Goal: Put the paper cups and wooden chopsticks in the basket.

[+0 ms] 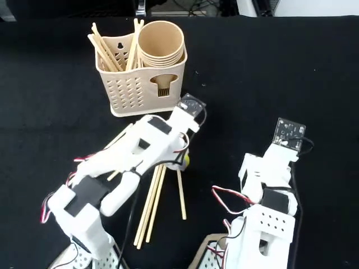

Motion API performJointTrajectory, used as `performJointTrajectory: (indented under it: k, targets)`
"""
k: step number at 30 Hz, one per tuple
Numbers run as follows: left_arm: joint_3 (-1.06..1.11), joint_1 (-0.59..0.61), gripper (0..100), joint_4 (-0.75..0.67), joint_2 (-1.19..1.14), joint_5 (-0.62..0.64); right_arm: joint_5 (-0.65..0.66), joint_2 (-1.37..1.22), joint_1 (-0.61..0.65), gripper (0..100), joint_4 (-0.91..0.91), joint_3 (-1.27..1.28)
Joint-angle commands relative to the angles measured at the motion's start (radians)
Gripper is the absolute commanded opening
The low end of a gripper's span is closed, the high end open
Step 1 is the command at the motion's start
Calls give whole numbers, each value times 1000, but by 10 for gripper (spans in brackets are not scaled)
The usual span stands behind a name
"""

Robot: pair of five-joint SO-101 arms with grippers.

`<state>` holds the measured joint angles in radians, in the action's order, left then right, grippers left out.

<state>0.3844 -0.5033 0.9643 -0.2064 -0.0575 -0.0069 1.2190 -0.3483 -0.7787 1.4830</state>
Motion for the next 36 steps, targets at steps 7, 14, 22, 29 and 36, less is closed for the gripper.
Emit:
performJointTrajectory:
  k: [7,14,22,29,36]
  targets:
    - [-64,7,188,114,61,-15,11,13,-3,15,12,-13]
    - [-35,30,188,169,92,-25,11,13,-3,15,12,-13]
    - [-30,79,187,169,84,-163,11,13,-3,15,12,-13]
    - [-24,71,189,170,84,-161,11,13,-3,15,12,-13]
    - [31,77,225,166,94,-149,11,13,-3,15,12,-13]
